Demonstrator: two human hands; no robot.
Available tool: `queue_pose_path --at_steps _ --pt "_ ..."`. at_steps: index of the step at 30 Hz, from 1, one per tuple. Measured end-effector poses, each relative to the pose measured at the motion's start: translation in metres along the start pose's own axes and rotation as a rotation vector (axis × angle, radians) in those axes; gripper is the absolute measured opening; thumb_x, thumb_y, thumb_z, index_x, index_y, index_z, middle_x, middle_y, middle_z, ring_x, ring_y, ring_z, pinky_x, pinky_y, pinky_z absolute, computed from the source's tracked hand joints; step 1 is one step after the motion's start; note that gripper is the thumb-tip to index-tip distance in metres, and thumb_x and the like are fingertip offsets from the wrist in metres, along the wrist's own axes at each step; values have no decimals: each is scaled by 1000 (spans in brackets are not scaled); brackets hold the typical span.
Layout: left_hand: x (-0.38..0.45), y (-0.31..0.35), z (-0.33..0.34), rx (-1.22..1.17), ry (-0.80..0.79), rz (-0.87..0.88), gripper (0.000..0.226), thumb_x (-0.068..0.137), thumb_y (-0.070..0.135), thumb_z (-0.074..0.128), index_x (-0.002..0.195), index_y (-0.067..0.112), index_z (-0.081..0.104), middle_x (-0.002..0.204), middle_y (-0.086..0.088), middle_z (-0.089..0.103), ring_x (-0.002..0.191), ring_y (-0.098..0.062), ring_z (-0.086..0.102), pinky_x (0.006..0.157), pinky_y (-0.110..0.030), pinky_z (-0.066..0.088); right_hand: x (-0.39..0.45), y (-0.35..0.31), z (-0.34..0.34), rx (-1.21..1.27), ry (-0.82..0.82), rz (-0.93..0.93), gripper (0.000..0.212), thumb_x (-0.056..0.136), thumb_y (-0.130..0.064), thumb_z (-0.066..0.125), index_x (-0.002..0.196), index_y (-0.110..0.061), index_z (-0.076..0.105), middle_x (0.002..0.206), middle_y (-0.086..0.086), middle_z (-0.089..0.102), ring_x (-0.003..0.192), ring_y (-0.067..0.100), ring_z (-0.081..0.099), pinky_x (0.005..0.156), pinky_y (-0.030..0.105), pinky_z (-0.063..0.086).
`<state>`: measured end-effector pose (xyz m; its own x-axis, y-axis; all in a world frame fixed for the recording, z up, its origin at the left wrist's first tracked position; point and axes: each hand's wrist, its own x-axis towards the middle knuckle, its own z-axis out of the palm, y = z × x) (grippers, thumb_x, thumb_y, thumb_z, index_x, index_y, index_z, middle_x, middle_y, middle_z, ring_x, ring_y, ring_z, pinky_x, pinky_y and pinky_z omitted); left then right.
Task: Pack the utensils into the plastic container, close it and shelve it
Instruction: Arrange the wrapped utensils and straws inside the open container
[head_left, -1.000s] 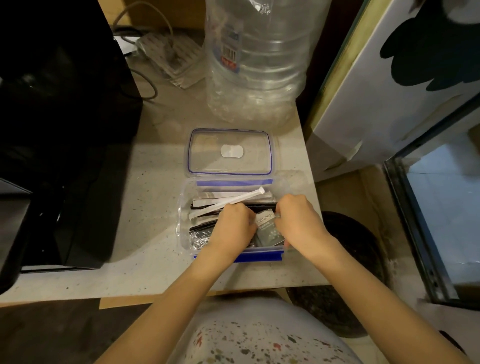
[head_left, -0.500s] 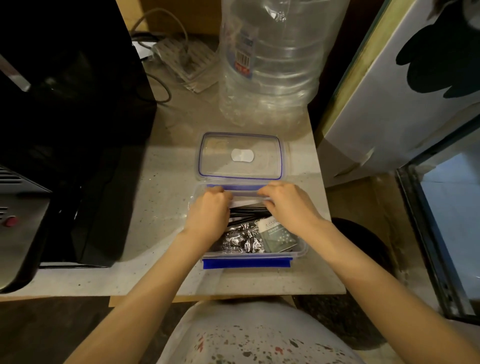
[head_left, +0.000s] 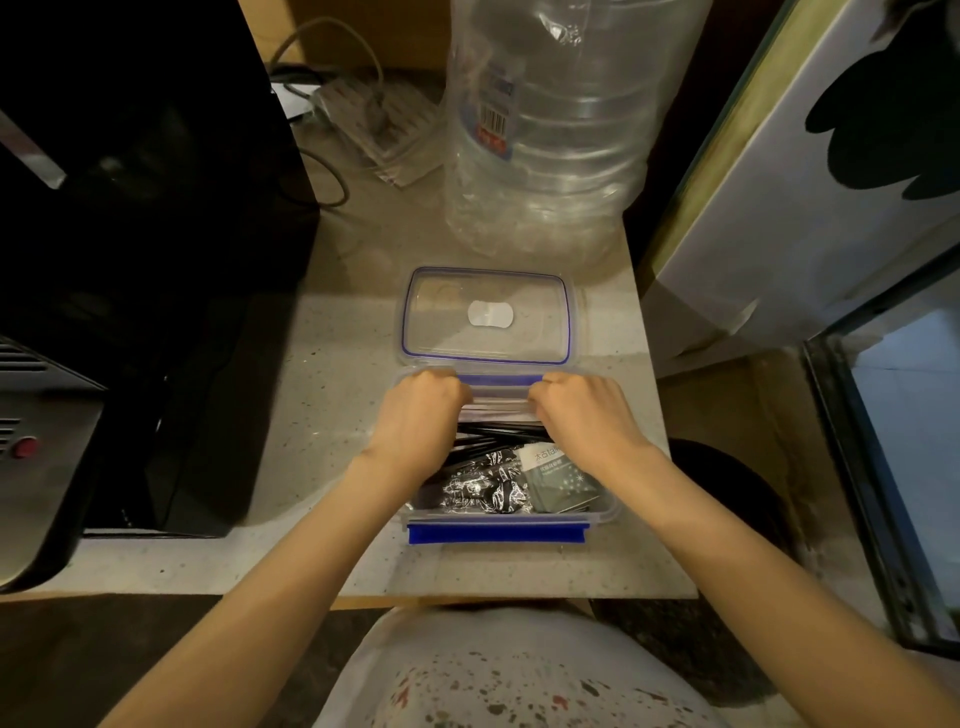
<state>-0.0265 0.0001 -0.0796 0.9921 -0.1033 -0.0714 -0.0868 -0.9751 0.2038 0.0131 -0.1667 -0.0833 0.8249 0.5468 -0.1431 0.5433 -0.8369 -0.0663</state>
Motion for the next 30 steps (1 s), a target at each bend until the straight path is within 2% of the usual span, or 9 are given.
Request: queue_pose_path --at_steps 4,7,12,15,19,21,24,28,30 --pt "6 4 0 29 12 26 27 81 -6 52 98 10 67 96 -11 70 84 -36 65 62 -35 45 -1 0 0 12 10 16 20 85 0 56 98 -10 68 89 6 68 73 25 65 64 33 52" --pt "6 10 4 93 -73 29 24 85 0 48 101 11 63 105 -9 67 93 -35 63 69 -36 47 -3 2 -2 76 20 1 19 91 -10 51 101 -11 68 94 5 69 79 24 65 70 33 54" --pt "7 9 13 72 -88 23 23 87 3 47 97 10 66 105 -7 66 94 -29 64 67 -34 45 -11 1 -12 186 -146 -54 30 92 -31 54 111 -10 64 107 5 64 90 20 63 79 34 55" --pt "3 8 13 -25 -33 37 27 88 8 47 101 10 70 112 -6 66 98 -27 63 75 -36 52 -12 3 -9 106 -185 -77 25 91 -25 56 107 -8 63 103 7 63 86 20 62 70 28 51" --pt "-3 5 15 -45 -63 142 24 88 17 53 105 11 70 113 -7 64 107 -26 55 78 -37 51 -11 1 -10 20 -171 -105 21 93 -21 53 105 -7 65 100 8 64 84 22 63 66 28 46" --pt "-5 5 14 -23 -32 179 17 83 18 64 95 10 73 101 -8 67 98 -27 59 69 -36 53 -11 1 -11 -6 -157 -121 20 93 -19 53 104 -7 65 100 8 65 85 22 63 68 30 49" --pt "-5 5 12 4 28 185 11 62 13 81 71 12 76 75 -7 71 71 -28 67 49 -29 51 -9 3 -12 -32 -139 -122 20 93 -15 50 103 -8 66 99 7 63 84 23 63 69 32 50" --pt "-6 7 12 -23 -11 108 19 87 22 58 98 11 69 100 -8 70 98 -29 63 74 -36 51 -6 5 -16 -47 -119 -146 21 94 -16 49 103 -8 65 101 7 62 88 26 62 71 36 51" --pt "-8 6 13 8 -25 124 22 90 24 54 99 12 69 100 -8 71 101 -28 62 77 -36 51 -5 6 -18 -36 -103 -174 22 94 -19 50 105 -9 66 100 7 63 89 24 62 71 34 49"
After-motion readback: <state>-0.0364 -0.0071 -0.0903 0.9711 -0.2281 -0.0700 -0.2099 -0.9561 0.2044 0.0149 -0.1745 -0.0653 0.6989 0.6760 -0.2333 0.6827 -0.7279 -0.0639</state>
